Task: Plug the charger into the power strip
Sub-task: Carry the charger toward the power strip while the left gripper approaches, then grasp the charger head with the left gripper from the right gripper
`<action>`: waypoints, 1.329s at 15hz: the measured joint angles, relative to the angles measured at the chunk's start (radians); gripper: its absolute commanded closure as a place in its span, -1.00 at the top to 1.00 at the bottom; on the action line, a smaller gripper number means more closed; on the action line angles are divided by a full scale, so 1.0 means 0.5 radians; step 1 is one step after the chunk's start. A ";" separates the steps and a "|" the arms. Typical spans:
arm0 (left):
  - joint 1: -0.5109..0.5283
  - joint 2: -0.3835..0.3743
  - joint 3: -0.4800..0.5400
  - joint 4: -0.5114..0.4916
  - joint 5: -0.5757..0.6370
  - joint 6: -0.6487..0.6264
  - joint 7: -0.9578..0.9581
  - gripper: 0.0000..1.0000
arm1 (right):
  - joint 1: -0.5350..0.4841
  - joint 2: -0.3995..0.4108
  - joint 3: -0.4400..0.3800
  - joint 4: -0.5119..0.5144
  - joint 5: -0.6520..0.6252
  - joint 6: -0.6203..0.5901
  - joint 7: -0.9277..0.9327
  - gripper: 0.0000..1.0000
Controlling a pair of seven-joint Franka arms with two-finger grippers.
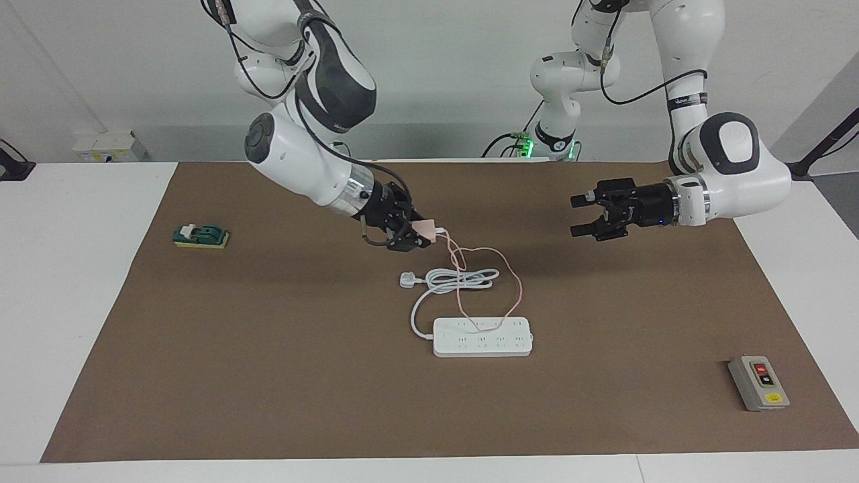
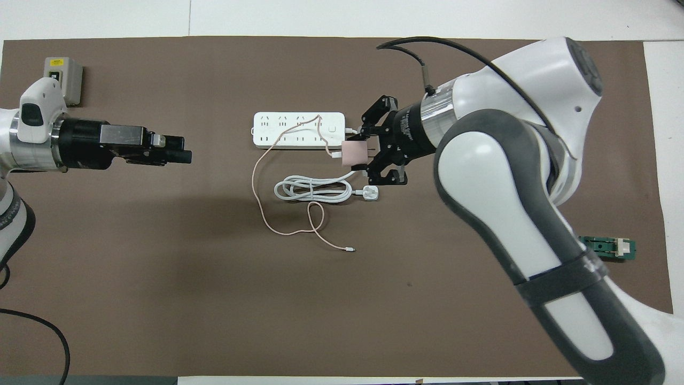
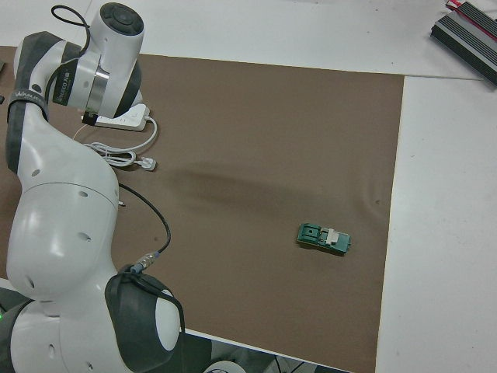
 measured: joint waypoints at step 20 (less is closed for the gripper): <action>-0.355 0.022 -0.006 -0.338 -0.431 0.023 0.025 1.00 | 0.389 0.041 0.001 0.001 0.000 0.420 0.390 -1.00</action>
